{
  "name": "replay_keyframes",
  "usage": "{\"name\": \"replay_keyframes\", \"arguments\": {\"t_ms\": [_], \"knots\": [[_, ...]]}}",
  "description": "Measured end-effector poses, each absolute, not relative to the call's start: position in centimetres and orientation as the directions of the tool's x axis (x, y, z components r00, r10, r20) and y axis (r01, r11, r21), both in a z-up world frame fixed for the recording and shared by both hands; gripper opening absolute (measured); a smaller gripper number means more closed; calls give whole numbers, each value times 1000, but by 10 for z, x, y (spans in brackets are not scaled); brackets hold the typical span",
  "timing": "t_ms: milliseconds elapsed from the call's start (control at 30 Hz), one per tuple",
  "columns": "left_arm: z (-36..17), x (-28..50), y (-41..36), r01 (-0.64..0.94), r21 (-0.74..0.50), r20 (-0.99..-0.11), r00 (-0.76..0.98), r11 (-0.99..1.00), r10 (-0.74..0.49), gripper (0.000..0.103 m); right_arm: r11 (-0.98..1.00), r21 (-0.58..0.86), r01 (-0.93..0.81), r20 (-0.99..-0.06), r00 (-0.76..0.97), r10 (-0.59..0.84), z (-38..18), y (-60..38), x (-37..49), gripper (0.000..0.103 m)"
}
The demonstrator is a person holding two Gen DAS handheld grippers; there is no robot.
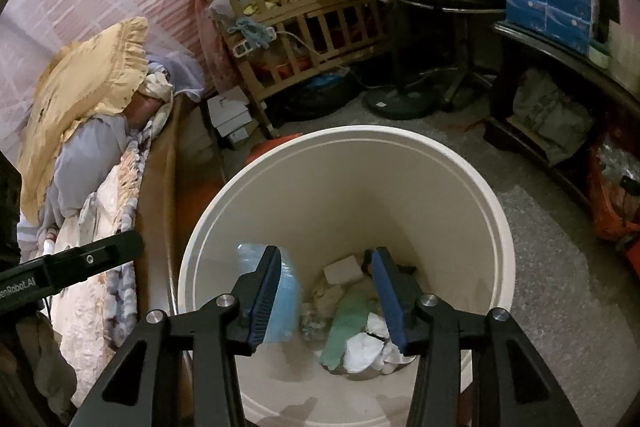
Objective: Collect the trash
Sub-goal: 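Carry the blue packet and white bag over the white bucket and open both grippers, then grasp the small blue candy packet with the left gripper while the right grasps the white tissue pack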
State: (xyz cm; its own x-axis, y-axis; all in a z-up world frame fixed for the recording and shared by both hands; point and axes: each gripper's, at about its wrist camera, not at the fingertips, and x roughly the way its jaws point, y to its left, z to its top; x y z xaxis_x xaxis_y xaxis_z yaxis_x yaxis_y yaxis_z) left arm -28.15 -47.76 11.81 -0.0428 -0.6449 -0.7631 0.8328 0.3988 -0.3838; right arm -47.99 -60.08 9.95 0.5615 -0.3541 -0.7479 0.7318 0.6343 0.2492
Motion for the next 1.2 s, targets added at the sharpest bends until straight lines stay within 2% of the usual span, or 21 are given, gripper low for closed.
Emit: {"name": "replay_keyframes", "arguments": {"t_ms": [433,500,633,1200], "knots": [[135,-265,-414,836,-195,-780,185,513,-598,39,700,241,673,-745,590,-311,107,-569,-453,47],[136,-261,-405,830,-185,-780,201,526,-593,39,711,242,660,-744,597,-301,109,-561,-447,48],[143,-251,-383,815,-169,-777,237,555,-584,39,731,264,630,-743,616,-263,112,-542,-433,58],[159,-170,-258,692,-112,-796,367,713,-481,39,843,300,445,-750,657,-80,118,-451,-339,59]]}}
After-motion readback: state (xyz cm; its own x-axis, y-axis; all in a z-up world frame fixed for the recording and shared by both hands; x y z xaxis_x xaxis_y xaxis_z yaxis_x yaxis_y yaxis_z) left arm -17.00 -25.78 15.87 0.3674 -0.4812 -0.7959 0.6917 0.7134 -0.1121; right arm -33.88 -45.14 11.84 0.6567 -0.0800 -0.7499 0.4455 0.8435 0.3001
